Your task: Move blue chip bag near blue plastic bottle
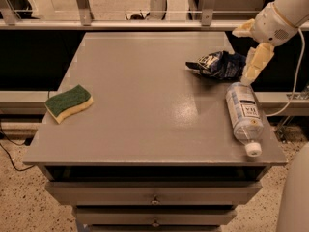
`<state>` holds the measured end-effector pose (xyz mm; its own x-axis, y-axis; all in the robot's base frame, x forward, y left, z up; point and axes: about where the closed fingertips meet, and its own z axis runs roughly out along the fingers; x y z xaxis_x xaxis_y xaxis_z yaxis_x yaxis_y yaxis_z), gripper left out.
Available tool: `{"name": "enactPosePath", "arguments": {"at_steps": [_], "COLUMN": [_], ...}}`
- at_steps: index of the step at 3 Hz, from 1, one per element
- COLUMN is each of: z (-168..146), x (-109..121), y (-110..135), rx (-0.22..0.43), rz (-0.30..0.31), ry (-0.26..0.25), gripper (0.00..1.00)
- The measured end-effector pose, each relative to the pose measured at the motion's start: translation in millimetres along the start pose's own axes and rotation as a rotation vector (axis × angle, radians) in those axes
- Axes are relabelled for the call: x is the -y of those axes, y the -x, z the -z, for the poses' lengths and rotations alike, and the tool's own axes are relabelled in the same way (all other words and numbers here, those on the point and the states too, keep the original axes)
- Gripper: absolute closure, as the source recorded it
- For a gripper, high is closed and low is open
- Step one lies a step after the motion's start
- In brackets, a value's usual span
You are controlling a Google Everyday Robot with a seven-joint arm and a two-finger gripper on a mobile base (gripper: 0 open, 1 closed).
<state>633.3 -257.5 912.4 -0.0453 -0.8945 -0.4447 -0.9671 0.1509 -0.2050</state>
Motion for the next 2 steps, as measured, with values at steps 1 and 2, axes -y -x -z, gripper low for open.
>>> {"name": "enactPosePath", "arguments": {"at_steps": [1, 2], "z": [10, 36], "x": [-8, -9], "y": [-19, -41], "rx": [0.080, 0.216], "rz": [-0.086, -0.163], "ry": [-0.003, -0.049], "gripper": [0.00, 0.00]}}
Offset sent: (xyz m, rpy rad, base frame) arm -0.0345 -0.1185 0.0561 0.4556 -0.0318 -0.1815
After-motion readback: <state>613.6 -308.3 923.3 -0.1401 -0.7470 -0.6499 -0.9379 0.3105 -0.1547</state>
